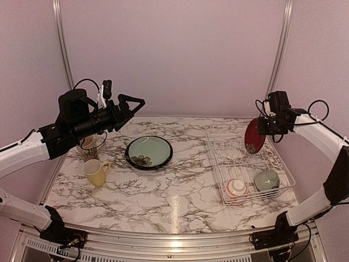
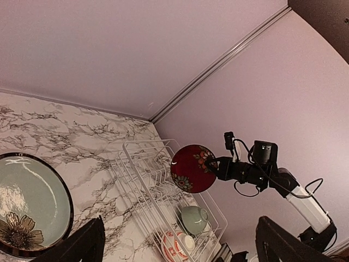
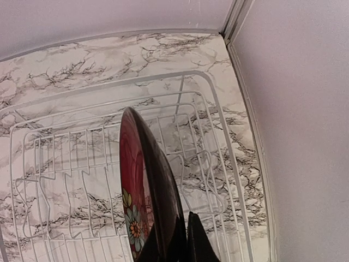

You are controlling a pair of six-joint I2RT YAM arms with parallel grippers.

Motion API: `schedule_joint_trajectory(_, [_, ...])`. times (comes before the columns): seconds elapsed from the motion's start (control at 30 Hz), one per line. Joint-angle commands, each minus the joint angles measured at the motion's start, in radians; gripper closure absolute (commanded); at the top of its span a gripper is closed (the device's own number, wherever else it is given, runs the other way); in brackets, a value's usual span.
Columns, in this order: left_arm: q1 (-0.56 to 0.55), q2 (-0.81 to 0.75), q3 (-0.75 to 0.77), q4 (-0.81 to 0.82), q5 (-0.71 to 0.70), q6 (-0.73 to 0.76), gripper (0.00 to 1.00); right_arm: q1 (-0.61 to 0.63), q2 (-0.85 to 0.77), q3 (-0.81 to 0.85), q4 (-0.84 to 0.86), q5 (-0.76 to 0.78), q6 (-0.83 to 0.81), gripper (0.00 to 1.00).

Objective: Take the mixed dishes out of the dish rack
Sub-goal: Grab the plate from the dish rack, then pass from the right arm to the left

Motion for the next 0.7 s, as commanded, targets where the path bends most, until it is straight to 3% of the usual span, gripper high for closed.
schedule_joint_trajectory(0.0, [-0.006,0.036,0.019,0.051,0.041,-0.010,0.01,-0.001,-0.096,0.060,-0.012,0.073,0.000,1.00])
schedule_joint_trajectory(0.1, [-0.009,0.066,0.030,0.086,0.083,-0.027,0.01,0.000,-0.144,0.091,-0.004,-0.018,0.000,1.00])
schedule_joint_trajectory(0.2, [-0.015,0.099,0.046,0.125,0.127,-0.039,0.01,0.002,-0.182,0.113,0.035,-0.228,0.035,1.00])
schedule_joint_trajectory(0.43, [-0.037,0.184,0.056,0.260,0.217,-0.115,0.01,0.050,-0.209,0.053,0.292,-0.708,0.310,1.00])
schedule_joint_trajectory(0.67, [-0.073,0.289,0.099,0.292,0.248,-0.160,0.03,0.208,-0.159,-0.038,0.656,-0.855,0.588,1.00])
